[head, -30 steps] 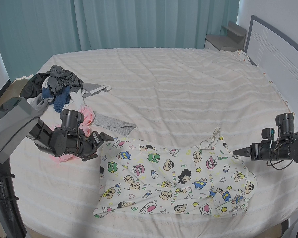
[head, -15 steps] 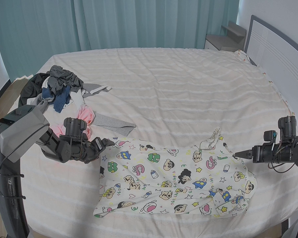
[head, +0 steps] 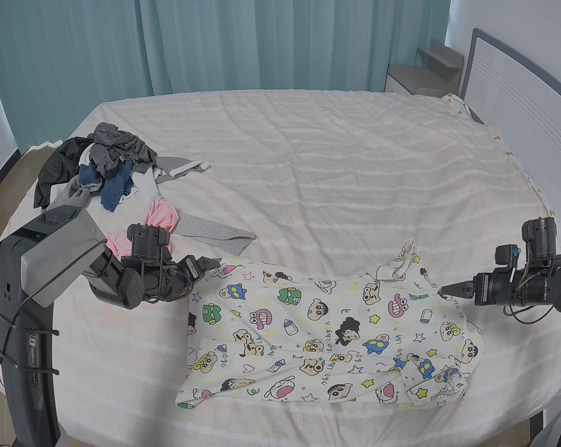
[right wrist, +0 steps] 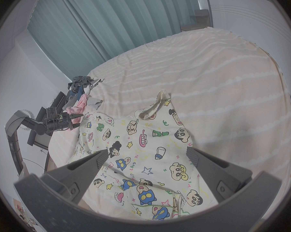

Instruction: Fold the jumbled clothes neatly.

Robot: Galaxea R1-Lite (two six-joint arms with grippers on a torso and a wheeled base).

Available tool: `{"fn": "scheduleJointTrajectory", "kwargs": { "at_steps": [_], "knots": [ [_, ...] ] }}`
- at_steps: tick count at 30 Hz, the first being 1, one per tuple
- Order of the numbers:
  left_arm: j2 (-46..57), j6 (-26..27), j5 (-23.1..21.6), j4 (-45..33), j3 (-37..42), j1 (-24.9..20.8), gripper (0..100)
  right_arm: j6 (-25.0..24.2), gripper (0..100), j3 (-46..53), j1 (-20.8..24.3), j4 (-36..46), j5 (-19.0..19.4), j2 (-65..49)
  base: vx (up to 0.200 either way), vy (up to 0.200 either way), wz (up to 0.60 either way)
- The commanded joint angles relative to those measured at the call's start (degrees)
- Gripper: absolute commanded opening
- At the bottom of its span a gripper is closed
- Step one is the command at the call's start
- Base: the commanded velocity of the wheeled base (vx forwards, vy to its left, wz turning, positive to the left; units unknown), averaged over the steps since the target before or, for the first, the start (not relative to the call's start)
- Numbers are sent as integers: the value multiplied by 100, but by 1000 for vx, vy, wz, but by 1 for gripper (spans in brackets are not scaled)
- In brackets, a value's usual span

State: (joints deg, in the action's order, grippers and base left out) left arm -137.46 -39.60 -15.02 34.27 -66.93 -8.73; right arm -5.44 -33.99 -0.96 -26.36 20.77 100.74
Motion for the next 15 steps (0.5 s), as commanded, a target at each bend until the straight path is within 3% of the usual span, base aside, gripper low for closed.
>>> {"fn": "scheduleJointTrajectory", "kwargs": {
  "at_steps": [1,2,3,9,15],
  "knots": [
    [-255,-13,-19,19,-145,-68,100,-1,100,-11,35,-1,-3,42,0,0,0],
    [-264,-31,-19,10,-154,-85,100,-1,100,-20,35,-1,-3,51,0,0,0],
    [-264,-40,-27,1,-154,-129,0,-1,100,-20,35,-1,-3,68,0,0,0],
    [-334,-13,96,19,-216,-331,0,-36,100,-548,-194,8,6,596,0,0,0],
    [-325,-4,992,581,-22,-322,0,210,100,-1611,-510,175,58,1642,0,0,0]
  ]
}}
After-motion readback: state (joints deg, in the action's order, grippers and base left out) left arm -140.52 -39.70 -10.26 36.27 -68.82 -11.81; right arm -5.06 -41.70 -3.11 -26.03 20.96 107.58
